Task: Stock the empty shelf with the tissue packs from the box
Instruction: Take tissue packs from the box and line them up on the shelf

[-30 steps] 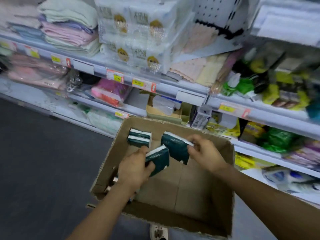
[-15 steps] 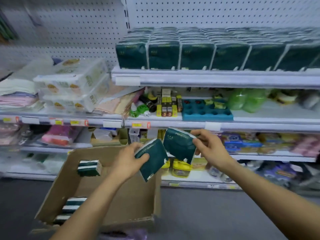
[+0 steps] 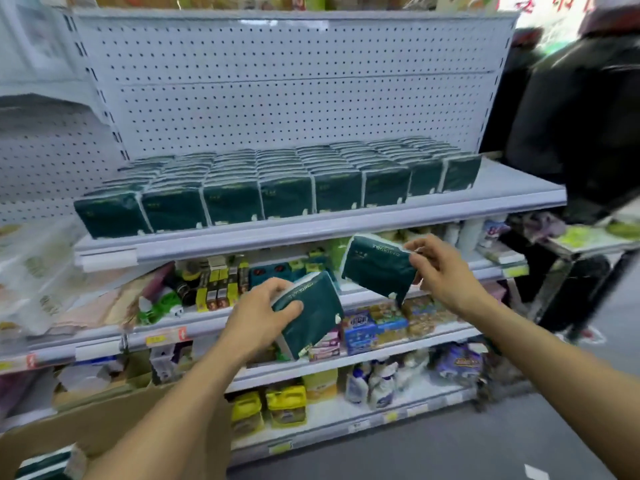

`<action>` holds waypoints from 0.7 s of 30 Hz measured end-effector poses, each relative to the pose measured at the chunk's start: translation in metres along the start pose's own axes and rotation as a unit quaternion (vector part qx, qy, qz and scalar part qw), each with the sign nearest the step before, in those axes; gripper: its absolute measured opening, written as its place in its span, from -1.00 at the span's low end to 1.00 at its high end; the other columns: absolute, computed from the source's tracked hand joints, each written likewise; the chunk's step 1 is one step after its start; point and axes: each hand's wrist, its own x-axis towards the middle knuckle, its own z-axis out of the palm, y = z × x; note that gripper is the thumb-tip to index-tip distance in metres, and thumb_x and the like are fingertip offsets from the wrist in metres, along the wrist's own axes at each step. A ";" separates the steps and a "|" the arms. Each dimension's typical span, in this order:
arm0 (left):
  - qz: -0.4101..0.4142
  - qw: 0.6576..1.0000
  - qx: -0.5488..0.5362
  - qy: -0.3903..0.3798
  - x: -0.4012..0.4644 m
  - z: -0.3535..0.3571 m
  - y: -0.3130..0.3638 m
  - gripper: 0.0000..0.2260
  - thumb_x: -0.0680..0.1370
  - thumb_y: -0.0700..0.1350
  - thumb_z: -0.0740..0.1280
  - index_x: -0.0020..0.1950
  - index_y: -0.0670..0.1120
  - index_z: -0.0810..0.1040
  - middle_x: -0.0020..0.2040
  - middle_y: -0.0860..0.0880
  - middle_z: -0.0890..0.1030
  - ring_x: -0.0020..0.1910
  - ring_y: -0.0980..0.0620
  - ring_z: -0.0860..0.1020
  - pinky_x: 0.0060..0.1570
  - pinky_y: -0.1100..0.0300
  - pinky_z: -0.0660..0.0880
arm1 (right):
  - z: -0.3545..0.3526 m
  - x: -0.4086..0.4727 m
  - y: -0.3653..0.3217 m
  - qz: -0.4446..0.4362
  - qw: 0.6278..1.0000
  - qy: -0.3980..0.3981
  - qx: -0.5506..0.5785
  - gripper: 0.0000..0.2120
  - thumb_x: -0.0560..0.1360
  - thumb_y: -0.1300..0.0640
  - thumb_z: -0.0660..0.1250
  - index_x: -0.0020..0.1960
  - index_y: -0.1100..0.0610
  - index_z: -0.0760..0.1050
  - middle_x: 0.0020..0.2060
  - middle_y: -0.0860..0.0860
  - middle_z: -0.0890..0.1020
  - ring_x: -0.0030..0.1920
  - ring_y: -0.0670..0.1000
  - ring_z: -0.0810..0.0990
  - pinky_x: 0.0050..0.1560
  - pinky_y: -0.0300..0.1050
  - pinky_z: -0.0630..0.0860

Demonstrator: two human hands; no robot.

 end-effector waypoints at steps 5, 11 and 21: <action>0.048 0.999 -0.025 -0.001 0.052 0.023 0.042 -0.87 0.51 0.01 0.42 0.03 0.14 0.53 -0.01 0.11 0.64 -0.04 0.08 0.61 -0.02 -0.10 0.60 | -0.060 0.039 0.017 -0.009 0.997 0.055 -0.046 -0.91 0.62 0.27 0.19 0.06 0.16 0.46 -0.21 0.15 0.57 -0.34 0.05 0.52 -0.30 -0.12 0.48; 0.077 0.995 -0.067 -0.006 0.125 0.052 0.084 -0.80 0.51 0.04 0.42 0.09 0.16 0.49 0.04 0.08 0.60 -0.06 0.07 0.62 -0.06 -0.05 0.61 | -0.111 0.109 0.048 -0.021 0.988 0.119 -0.100 -0.89 0.60 0.24 0.23 0.02 0.08 0.50 -0.18 0.13 0.58 -0.30 0.19 0.54 -0.27 0.02 0.53; 0.130 0.991 -0.026 -0.036 0.224 0.088 0.125 -0.82 0.50 0.06 0.40 0.07 0.17 0.51 -0.04 0.22 0.61 -0.06 0.11 0.60 0.01 -0.02 0.57 | -0.136 0.220 0.104 -0.021 0.979 0.137 -0.150 -0.86 0.61 0.20 0.22 0.01 -0.01 0.50 -0.16 -0.04 0.55 -0.24 0.01 0.50 -0.13 0.07 0.56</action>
